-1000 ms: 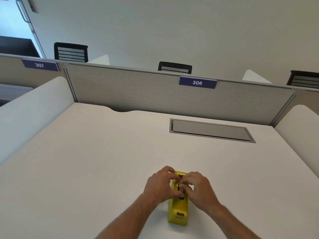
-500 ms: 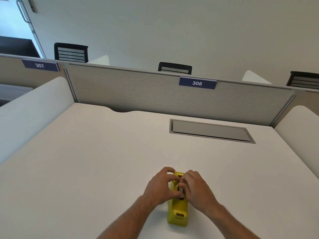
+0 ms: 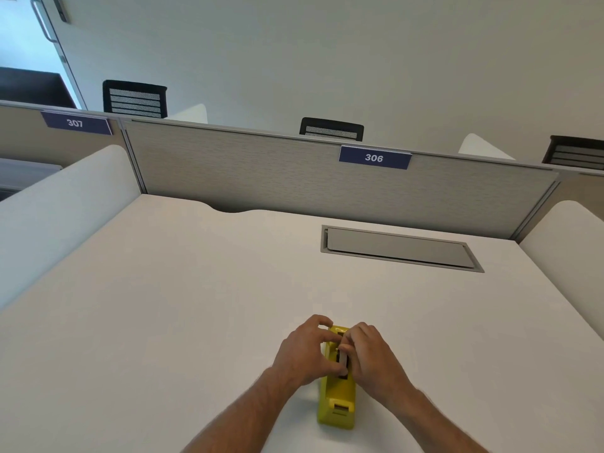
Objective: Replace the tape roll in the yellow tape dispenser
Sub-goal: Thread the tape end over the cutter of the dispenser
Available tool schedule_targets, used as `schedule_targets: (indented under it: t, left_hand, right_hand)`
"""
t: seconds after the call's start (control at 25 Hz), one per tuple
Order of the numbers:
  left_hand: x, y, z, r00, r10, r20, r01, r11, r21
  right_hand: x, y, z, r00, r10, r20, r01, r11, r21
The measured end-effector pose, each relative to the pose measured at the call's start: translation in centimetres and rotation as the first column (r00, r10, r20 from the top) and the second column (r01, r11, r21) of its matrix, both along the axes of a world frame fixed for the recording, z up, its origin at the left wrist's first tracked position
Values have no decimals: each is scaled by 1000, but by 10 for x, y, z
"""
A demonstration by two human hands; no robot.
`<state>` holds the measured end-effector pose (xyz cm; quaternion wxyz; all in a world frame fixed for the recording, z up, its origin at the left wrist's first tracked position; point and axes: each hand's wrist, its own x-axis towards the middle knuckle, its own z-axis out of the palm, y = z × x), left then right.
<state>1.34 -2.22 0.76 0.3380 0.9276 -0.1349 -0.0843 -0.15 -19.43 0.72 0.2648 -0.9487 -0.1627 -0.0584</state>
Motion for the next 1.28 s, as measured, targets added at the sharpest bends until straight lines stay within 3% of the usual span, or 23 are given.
schedule_targets:
  t: [0.16, 0.36, 0.56, 1.28]
  left_hand:
    - [-1, 0, -2, 1000, 2, 2, -2, 1000, -3]
    - [0, -2, -2, 1000, 6, -7, -6, 1000, 0]
    - [2, -1, -3, 1000, 3, -10, -3, 1000, -7]
    - [1, -2, -1, 999, 8, -36, -9, 1000, -16]
  right_hand:
    - [1, -2, 0, 1000, -5, 3, 5, 999, 42]
    - [1, -11, 4, 998, -13, -66, 27, 975, 219]
    - [3, -15, 8, 994, 33, -106, -5, 967, 254]
    - [8, -11, 10, 998, 57, -24, -53, 989, 137]
